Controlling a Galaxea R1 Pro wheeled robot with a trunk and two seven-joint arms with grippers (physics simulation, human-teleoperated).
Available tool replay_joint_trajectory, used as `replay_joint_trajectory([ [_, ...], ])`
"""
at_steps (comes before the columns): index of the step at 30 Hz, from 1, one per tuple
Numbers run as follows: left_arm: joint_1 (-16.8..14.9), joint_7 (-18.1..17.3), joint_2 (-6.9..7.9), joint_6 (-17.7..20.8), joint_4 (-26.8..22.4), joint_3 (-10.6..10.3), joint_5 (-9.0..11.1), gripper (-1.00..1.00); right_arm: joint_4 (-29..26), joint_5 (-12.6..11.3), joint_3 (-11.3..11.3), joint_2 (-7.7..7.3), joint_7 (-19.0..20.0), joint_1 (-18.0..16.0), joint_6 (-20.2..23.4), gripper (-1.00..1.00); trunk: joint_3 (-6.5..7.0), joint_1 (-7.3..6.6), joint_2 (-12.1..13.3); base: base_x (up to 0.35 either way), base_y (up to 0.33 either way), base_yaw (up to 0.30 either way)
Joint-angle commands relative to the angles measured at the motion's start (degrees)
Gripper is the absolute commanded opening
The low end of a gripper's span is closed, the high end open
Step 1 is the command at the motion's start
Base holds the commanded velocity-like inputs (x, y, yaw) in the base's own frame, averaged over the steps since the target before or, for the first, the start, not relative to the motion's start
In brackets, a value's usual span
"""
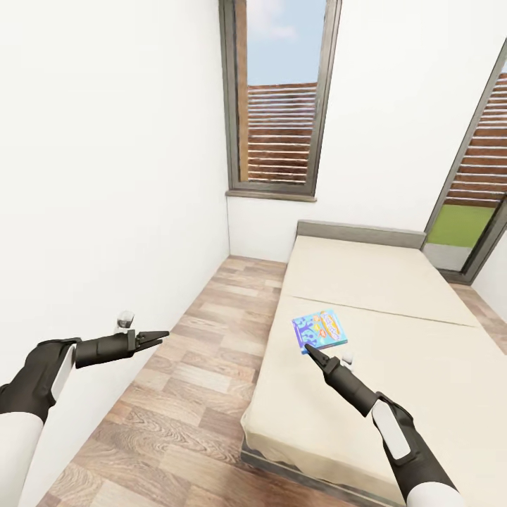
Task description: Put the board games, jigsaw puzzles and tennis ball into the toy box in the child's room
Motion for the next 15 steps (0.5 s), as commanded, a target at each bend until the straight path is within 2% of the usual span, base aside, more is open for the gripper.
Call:
replay_joint_trajectory([
  [1, 0.0, -0.1, 0.03, 0.6, 0.0, 0.0, 0.1, 1.00, 0.0, -0.3, 0.0, 0.00, 0.1, 0.0, 0.4, -1.00, 0.12, -0.22, 0.4, 0.000, 0.000, 0.000],
  [15, 0.0, -0.1, 0.07, 0.6, 0.0, 0.1, 0.1, 1.00, 0.0, -0.3, 0.0, 0.00, 0.0, 0.0, 0.3, -1.00, 2.64, -3.30, 6.0, 0.000, 0.000, 0.000],
])
